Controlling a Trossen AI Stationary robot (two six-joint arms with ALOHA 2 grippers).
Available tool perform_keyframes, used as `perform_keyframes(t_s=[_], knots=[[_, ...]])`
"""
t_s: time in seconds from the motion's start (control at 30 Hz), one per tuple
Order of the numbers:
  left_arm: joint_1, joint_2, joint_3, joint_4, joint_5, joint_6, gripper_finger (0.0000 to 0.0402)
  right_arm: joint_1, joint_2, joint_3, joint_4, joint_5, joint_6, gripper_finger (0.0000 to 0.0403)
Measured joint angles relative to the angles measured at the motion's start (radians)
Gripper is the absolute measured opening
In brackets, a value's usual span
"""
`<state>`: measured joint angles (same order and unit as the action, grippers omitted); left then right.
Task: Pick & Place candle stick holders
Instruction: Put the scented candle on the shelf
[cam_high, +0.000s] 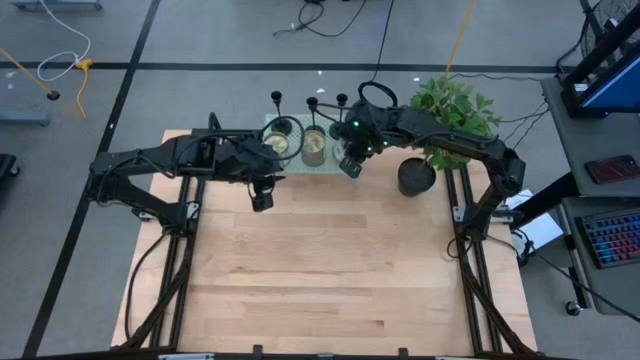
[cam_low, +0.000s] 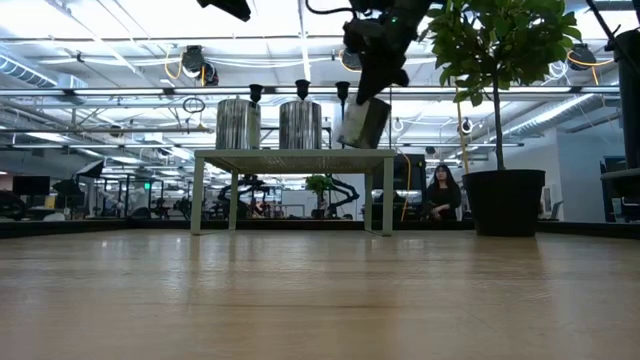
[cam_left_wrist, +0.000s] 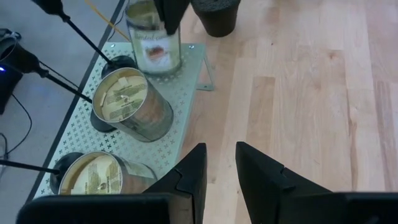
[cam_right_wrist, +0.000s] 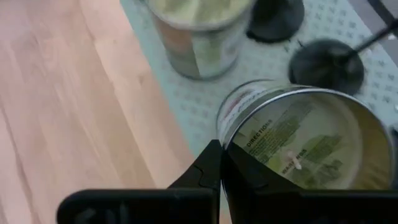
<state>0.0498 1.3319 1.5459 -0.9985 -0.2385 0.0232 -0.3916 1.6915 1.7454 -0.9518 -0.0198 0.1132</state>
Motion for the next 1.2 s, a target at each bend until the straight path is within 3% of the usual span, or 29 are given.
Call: perform_keyframes(t_s=[0.7, 1.2], knots=[[0.0, 0.0, 0.0, 0.005, 0.0, 0.008, 0.0093, 0.0, 0.016, -0.002, 0.011, -0.035, -0.097, 0.0033], [0.0, 0.0, 0.0, 0.004, 0.0, 0.002, 0.0093, 0.007, -0.009, -0.004, 0.119, -0.034, -0.138, 0.012]])
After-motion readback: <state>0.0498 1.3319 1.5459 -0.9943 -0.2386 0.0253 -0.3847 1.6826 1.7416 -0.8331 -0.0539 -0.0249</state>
